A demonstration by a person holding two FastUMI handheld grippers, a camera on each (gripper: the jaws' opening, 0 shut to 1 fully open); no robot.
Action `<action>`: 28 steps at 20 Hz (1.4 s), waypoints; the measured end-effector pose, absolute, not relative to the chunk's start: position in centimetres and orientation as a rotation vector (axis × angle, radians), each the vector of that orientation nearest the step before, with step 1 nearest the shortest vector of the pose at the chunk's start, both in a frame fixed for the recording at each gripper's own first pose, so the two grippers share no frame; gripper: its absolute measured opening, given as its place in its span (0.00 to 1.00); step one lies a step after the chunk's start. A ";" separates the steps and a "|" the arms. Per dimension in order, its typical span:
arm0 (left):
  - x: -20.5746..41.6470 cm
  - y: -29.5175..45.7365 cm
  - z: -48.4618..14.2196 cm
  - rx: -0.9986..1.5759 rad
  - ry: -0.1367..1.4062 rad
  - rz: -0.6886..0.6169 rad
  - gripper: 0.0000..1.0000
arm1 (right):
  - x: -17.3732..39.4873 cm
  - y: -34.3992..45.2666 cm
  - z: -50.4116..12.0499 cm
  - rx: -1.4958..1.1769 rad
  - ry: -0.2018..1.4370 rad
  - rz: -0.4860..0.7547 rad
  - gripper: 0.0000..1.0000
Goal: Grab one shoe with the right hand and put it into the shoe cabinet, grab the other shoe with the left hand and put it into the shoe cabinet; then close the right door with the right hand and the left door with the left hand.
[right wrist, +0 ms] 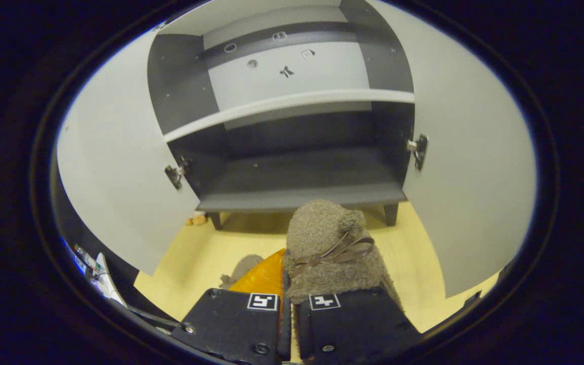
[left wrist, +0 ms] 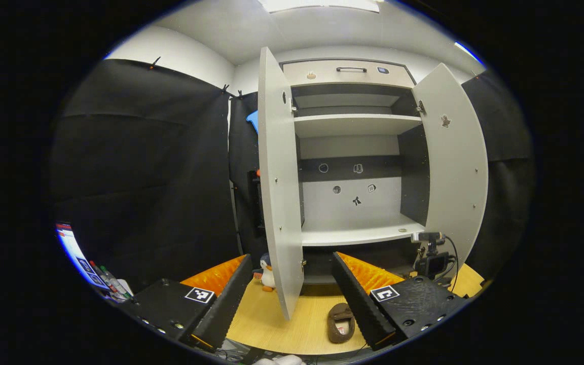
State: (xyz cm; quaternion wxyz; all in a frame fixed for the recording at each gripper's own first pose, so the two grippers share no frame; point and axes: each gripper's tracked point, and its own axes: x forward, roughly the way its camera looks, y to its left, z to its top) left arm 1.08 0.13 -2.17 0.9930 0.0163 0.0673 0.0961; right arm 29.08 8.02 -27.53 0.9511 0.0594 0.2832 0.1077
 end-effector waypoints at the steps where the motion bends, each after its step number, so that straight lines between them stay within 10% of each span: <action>1: 1.0 0.0 -2.2 0.029 0.132 0.189 0.96 | 29.7 8.5 -25.5 0.130 0.546 0.231 0.09; 16: 1.1 0.0 -1.9 0.007 0.125 0.228 0.96 | 47.9 11.3 -5.3 0.152 0.298 0.189 0.08; 28: 0.8 0.8 -1.9 0.029 0.128 0.284 0.96 | 58.9 9.6 -12.1 0.160 0.616 0.021 0.10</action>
